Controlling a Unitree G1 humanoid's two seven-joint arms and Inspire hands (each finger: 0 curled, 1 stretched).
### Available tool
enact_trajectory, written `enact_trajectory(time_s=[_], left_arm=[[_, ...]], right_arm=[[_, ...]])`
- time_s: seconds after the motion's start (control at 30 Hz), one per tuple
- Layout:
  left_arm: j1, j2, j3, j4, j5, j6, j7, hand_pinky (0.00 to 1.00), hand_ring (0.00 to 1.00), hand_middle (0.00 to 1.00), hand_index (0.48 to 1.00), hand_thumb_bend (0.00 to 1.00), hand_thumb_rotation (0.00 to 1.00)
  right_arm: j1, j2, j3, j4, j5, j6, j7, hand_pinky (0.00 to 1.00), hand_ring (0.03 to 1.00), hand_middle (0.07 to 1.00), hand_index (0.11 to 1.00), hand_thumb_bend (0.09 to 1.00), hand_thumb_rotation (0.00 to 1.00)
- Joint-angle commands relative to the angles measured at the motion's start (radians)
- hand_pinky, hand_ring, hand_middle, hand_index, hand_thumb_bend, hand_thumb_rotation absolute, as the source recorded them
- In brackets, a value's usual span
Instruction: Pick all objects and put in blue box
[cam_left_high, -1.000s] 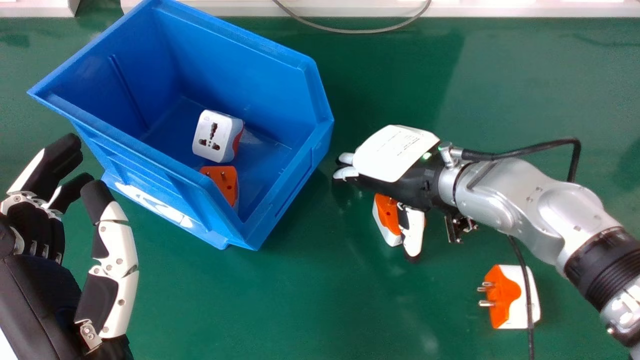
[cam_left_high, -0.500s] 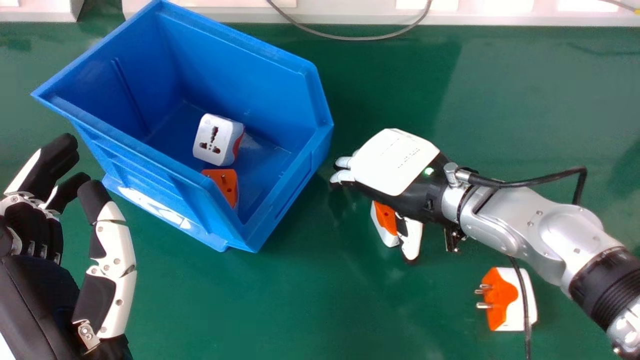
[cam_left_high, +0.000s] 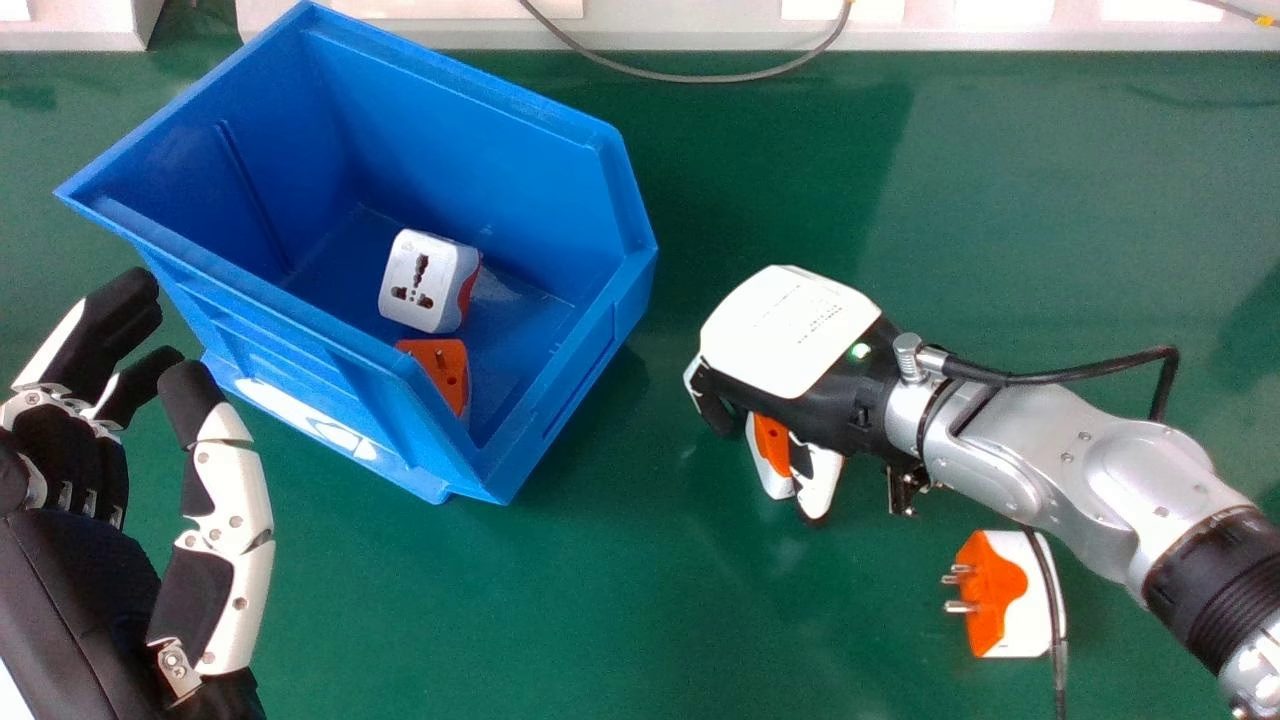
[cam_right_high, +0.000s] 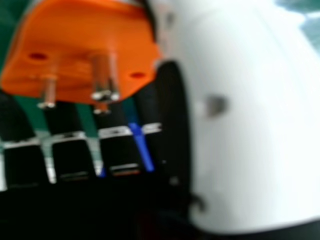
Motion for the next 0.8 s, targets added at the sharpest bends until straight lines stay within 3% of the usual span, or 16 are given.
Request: enact_trajectory(time_s=[0.0,0.17,0.33,0.43,0.5,0.67,0.77], left_arm=[[0.014,-0.071,-0.009,-0.021,0.013,-0.009,0.000,0.69,0.74,0.72,0.746,0.24,0.00],[0.014,-0.072,-0.013,-0.021,0.009,-0.013,-0.001,0.69,0.74,0.72,0.745,0.24,0.00],[0.011,-0.071,-0.007,-0.020,0.017,-0.013,0.002,0.68,0.74,0.72,0.742,0.24,0.00],[0.010,-0.068,-0.008,-0.018,0.010,-0.016,-0.001,0.69,0.74,0.72,0.744,0.24,0.00],[0.011,-0.069,-0.006,-0.023,0.017,-0.008,-0.002,0.69,0.74,0.72,0.746,0.24,0.00],[0.008,-0.068,-0.005,-0.021,0.019,-0.004,-0.003,0.69,0.74,0.72,0.748,0.24,0.00],[0.003,-0.068,0.000,-0.018,0.030,-0.002,0.000,0.69,0.74,0.72,0.749,0.24,0.00]], right_arm=[[0.015,0.008,-0.007,-0.008,0.010,0.014,0.016,0.34,0.401,0.529,0.517,0.512,0.00],[0.029,-0.011,-0.043,-0.068,0.028,0.018,0.007,0.34,0.398,0.513,0.524,0.513,0.00],[0.051,-0.021,-0.152,-0.183,0.104,0.059,0.023,0.31,0.380,0.477,0.546,0.509,0.00],[0.069,-0.037,-0.203,-0.266,0.120,0.071,0.013,0.27,0.373,0.468,0.543,0.509,0.00],[0.083,-0.053,-0.242,-0.326,0.138,0.055,-0.005,0.24,0.380,0.483,0.530,0.511,0.00],[0.132,-0.060,-0.326,-0.458,0.170,0.027,-0.062,0.25,0.403,0.506,0.500,0.515,0.00],[0.153,-0.052,-0.360,-0.522,0.179,0.005,-0.095,0.22,0.398,0.505,0.502,0.515,0.00]])
